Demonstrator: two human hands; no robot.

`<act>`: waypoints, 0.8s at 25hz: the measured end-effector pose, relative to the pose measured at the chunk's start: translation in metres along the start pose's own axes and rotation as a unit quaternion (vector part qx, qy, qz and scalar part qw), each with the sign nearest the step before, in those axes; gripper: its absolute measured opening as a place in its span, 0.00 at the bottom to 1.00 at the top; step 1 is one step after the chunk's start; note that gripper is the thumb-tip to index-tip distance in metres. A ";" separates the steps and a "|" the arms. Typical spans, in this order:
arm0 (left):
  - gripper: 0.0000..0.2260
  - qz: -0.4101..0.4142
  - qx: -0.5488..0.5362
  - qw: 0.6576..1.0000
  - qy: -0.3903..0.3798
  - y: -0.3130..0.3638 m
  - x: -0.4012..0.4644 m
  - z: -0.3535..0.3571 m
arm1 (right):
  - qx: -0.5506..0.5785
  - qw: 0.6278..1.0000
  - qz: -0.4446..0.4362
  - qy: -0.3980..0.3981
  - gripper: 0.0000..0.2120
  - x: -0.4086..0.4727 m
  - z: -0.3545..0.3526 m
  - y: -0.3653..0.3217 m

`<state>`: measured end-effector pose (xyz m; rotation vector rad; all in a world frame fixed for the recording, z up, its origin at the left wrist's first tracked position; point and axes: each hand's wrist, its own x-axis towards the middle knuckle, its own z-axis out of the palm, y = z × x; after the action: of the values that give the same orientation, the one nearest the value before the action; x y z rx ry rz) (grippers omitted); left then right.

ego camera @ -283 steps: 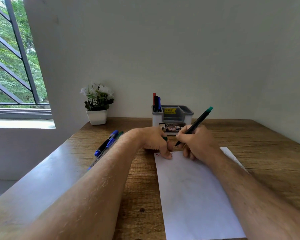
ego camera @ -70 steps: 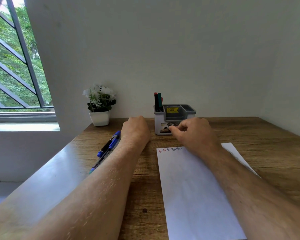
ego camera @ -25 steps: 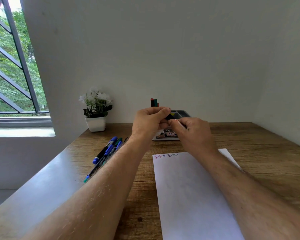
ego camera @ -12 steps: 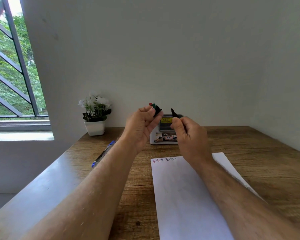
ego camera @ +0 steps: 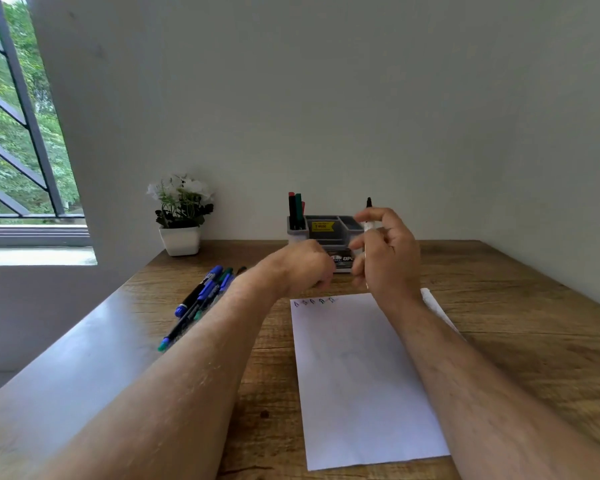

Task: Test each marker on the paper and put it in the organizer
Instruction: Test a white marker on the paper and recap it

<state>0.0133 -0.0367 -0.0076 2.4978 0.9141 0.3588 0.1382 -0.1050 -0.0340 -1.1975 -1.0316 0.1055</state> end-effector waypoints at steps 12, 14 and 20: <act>0.14 -0.085 0.062 0.985 -0.139 -0.013 0.004 0.005 | -0.082 0.984 0.137 -0.084 0.16 0.009 0.002 -0.004; 0.14 -0.091 0.051 0.984 -0.145 -0.016 0.004 0.003 | -0.065 0.981 0.152 -0.098 0.12 0.004 0.001 0.006; 0.07 -0.082 0.031 0.992 -0.092 -0.020 0.008 0.005 | -0.008 0.963 0.203 -0.176 0.04 -0.006 0.003 0.018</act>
<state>0.0103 -0.0191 -0.0216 2.4406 1.0580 0.0477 0.1410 -0.0988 -0.0522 -1.4241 -1.0779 0.6523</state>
